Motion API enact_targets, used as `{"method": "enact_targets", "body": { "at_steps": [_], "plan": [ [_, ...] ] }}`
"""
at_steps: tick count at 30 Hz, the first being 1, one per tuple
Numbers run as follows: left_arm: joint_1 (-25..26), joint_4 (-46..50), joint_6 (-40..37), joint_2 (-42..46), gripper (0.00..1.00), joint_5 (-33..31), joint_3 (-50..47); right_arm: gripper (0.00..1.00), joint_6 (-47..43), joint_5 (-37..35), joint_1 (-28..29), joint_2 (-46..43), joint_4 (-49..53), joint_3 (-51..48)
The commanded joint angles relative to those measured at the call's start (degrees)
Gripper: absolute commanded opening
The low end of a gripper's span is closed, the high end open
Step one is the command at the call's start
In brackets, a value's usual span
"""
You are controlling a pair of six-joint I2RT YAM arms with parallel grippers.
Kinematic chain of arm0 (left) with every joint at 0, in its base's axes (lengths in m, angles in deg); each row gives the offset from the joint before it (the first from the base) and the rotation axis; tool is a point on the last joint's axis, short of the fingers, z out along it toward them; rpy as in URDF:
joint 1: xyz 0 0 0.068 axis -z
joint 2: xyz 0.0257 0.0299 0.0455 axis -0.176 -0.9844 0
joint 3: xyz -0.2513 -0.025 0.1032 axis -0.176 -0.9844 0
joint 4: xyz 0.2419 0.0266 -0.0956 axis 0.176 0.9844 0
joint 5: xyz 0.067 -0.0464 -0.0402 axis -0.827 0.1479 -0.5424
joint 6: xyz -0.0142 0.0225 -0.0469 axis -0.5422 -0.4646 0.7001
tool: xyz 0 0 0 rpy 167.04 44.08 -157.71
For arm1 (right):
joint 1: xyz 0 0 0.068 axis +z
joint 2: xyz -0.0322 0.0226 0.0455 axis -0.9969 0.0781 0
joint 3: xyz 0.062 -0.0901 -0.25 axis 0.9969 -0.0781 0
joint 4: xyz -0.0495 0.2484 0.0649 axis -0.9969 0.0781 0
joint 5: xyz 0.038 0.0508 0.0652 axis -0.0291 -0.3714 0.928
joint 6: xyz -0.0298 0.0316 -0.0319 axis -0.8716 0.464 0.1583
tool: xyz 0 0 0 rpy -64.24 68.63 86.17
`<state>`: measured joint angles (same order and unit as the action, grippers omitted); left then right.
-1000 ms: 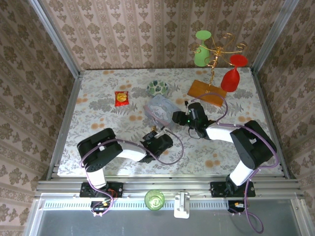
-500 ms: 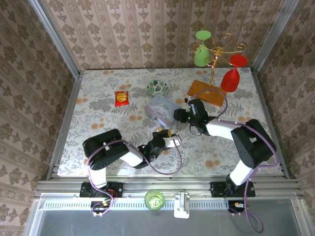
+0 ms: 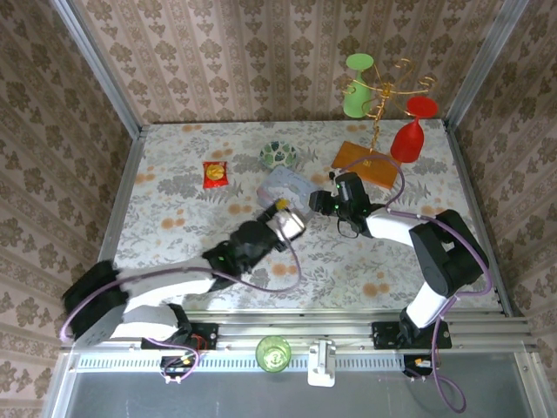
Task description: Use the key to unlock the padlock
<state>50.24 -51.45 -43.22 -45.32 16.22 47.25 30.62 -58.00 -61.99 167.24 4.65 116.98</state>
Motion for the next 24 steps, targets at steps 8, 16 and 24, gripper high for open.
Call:
{"method": "enact_targets", "body": {
  "at_steps": [8,16,24],
  "plan": [
    [-10.5,30.3,50.6,-6.8,0.64,7.6,-0.5,0.47,-1.5,-1.6,-1.8,4.5,10.1,0.7],
    [-9.7,25.9,53.3,-20.5,0.72,7.2,5.9,0.48,-2.4,-1.3,-2.1,2.3,11.2,0.4],
    [-9.3,23.9,53.4,-26.7,0.73,10.1,12.1,0.48,-1.9,-0.8,-2.2,2.4,9.8,-0.9]
  ]
}}
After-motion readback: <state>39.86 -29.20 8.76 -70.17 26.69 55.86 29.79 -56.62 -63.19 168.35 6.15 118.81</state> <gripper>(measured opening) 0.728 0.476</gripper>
